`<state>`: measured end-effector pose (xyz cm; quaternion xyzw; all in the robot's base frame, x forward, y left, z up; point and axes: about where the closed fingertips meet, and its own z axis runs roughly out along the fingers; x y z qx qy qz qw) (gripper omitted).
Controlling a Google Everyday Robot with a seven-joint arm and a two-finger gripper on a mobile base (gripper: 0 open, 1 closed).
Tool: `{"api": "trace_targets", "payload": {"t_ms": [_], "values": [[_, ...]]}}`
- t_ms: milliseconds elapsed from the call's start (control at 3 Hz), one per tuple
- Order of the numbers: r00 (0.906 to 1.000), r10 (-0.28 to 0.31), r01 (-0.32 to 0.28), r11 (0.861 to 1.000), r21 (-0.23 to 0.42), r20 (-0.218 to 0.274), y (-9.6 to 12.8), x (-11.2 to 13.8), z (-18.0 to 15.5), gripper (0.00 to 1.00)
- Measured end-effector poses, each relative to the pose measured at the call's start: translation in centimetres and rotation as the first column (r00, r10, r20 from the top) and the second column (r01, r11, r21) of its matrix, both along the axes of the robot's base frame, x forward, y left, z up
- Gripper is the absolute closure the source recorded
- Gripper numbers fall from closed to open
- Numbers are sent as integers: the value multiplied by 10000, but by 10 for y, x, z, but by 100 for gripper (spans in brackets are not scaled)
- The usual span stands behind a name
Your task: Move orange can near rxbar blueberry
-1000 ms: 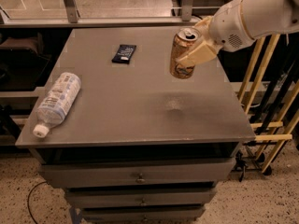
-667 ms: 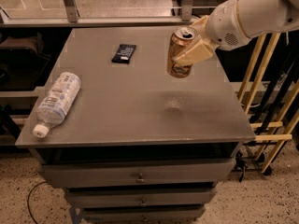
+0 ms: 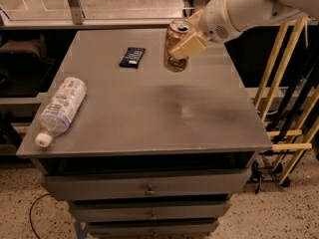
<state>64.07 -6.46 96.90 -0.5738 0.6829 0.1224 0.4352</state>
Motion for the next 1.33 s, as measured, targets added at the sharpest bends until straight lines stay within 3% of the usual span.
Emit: {"api": "trace_targets", "payload": {"t_ms": [667, 1333], "values": [[9980, -522, 501, 9973, 539, 368, 36, 64, -9, 100], [9930, -1165, 1154, 9917, 566, 171, 60, 116, -39, 100]]}}
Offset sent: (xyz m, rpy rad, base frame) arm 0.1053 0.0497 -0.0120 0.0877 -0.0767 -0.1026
